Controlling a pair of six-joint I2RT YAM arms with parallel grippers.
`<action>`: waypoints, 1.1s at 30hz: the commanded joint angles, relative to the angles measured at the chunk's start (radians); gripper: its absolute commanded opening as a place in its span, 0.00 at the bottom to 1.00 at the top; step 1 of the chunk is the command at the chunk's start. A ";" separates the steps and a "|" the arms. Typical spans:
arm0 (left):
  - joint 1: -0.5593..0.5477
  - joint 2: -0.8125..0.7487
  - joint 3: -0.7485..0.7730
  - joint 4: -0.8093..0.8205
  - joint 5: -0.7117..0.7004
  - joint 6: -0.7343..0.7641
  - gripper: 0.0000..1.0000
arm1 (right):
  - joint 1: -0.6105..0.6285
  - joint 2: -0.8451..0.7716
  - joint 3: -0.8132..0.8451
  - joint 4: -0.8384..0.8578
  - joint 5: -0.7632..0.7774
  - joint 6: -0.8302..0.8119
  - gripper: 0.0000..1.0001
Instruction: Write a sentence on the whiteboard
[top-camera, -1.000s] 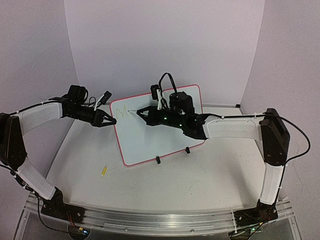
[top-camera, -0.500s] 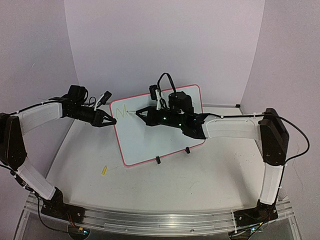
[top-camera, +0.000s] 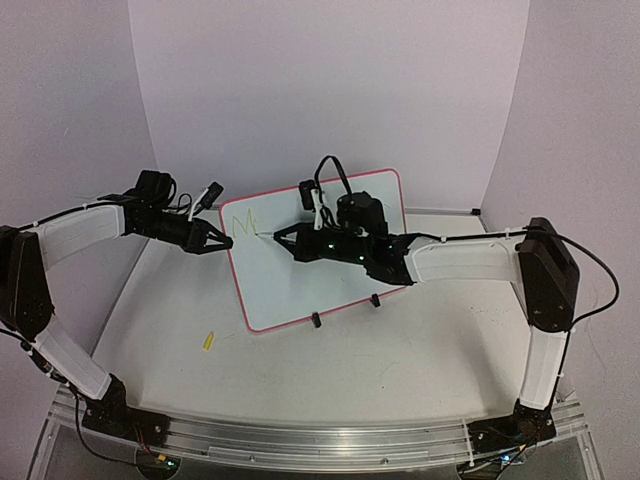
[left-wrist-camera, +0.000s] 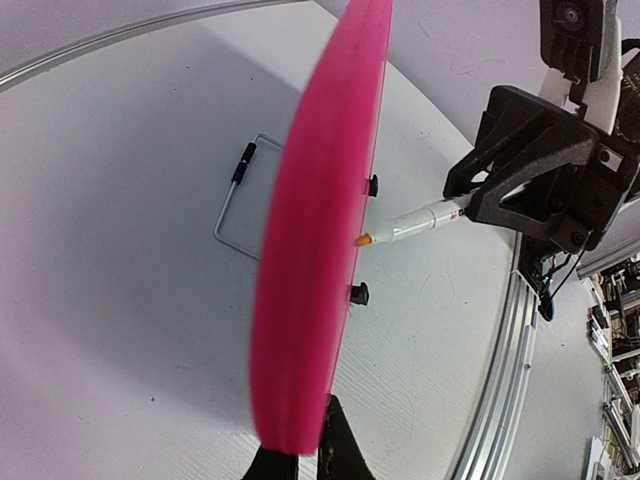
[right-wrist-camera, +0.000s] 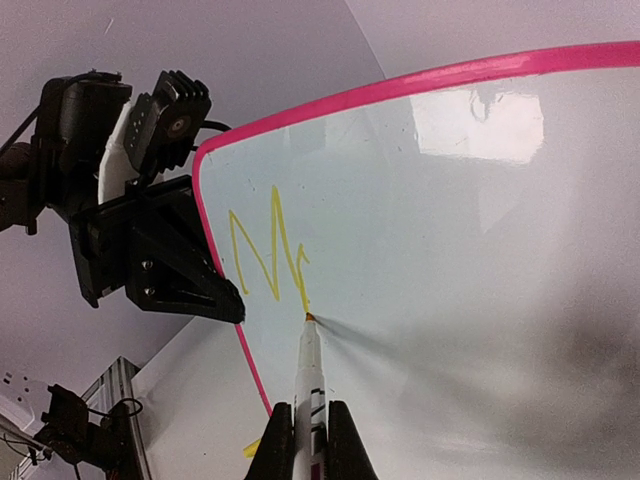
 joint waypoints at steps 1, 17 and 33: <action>-0.004 -0.015 -0.007 -0.012 -0.059 0.010 0.00 | -0.009 -0.057 -0.017 -0.014 0.106 -0.020 0.00; -0.003 -0.016 -0.006 -0.011 -0.057 0.010 0.00 | -0.008 -0.008 0.065 -0.005 0.080 -0.015 0.00; -0.004 -0.017 -0.005 -0.011 -0.057 0.010 0.00 | -0.008 0.038 0.087 -0.009 0.057 -0.002 0.00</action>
